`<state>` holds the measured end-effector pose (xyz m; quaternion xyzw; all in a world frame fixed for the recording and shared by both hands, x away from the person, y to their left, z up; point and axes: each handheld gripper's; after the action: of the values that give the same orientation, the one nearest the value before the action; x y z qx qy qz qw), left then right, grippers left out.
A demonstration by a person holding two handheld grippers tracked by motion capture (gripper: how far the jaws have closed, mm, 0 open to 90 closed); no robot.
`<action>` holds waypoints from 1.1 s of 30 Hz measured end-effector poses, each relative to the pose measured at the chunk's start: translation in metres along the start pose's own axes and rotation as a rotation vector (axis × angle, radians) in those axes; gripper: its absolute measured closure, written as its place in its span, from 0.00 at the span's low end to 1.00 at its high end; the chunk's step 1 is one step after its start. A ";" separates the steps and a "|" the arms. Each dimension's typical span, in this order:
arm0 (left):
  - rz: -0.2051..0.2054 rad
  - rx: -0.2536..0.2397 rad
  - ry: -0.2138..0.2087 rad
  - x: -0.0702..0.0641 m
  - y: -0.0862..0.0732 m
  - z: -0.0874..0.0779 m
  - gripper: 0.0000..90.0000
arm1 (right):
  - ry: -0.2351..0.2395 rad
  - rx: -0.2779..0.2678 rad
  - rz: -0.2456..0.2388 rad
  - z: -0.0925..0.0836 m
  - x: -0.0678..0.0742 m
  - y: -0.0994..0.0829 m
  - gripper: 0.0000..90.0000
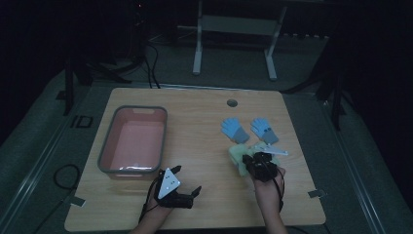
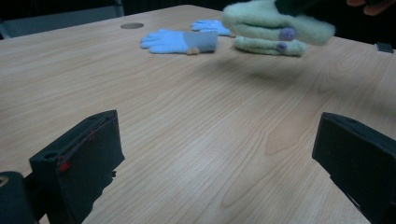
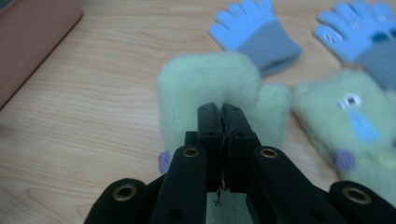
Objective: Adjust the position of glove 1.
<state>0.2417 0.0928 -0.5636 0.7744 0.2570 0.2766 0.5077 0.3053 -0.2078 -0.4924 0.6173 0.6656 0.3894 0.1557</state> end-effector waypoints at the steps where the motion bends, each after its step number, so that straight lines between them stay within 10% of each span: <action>1: 0.000 -0.002 0.000 0.000 0.000 0.000 0.02 | -0.003 -0.002 0.021 -0.001 -0.002 -0.003 0.97; 20: 0.005 -0.001 -0.006 0.000 0.000 0.001 0.02 | -0.112 0.008 0.065 0.031 -0.005 -0.049 0.96; 33: 0.009 0.002 -0.008 0.000 0.000 0.001 0.02 | -0.005 0.023 -0.041 0.011 -0.005 -0.019 0.72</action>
<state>0.2427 0.0920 -0.5636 0.7771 0.2519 0.2756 0.5067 0.3009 -0.2074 -0.5141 0.6064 0.6820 0.3770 0.1584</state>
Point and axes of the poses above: each handheld gripper's, and its own axes: z roughly forward along the jaws, y roughly out of its top, x roughly to its left, and after that the axes turned 11 degrees about z, right-handed
